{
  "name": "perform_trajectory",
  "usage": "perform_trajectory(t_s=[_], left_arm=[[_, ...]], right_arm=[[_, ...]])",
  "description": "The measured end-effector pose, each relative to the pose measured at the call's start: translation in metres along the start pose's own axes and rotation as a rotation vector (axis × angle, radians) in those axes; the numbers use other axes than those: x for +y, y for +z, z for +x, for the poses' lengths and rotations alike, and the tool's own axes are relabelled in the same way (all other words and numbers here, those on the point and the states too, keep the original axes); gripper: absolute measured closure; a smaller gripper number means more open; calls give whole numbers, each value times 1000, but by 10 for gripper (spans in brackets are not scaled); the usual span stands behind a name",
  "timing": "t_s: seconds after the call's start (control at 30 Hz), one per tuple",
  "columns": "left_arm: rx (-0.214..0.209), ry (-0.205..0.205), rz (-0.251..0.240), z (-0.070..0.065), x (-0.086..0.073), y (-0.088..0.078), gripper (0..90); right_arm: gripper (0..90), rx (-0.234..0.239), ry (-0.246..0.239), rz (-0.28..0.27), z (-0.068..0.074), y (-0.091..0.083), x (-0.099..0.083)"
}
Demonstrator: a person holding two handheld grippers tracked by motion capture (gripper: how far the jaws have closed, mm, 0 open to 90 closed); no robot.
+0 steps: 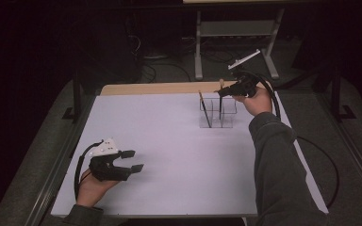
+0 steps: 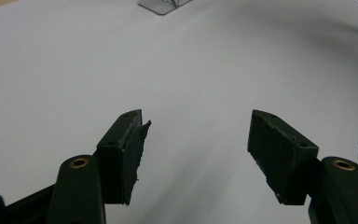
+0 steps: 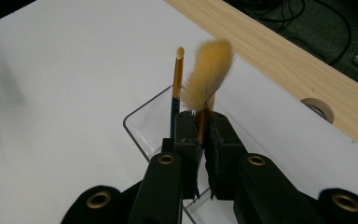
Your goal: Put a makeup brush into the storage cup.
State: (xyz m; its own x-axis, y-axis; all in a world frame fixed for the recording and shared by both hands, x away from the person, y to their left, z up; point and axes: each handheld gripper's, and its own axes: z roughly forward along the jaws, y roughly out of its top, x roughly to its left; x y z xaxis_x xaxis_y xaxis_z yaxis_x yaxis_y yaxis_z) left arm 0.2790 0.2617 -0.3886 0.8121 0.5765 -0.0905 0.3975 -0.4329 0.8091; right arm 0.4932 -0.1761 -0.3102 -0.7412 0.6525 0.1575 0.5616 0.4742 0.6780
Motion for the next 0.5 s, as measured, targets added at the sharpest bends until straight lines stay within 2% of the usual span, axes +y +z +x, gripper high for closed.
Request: perform_trajectory(t_s=[0.07,0.5], left_arm=[[-1,-13,-11,-1,0,1,354],[-5,-3,2,0,0,1,355]], right_arm=[[829,-1,2,5,0,1,-1],[828,-10,6,13,0,10,-9]])
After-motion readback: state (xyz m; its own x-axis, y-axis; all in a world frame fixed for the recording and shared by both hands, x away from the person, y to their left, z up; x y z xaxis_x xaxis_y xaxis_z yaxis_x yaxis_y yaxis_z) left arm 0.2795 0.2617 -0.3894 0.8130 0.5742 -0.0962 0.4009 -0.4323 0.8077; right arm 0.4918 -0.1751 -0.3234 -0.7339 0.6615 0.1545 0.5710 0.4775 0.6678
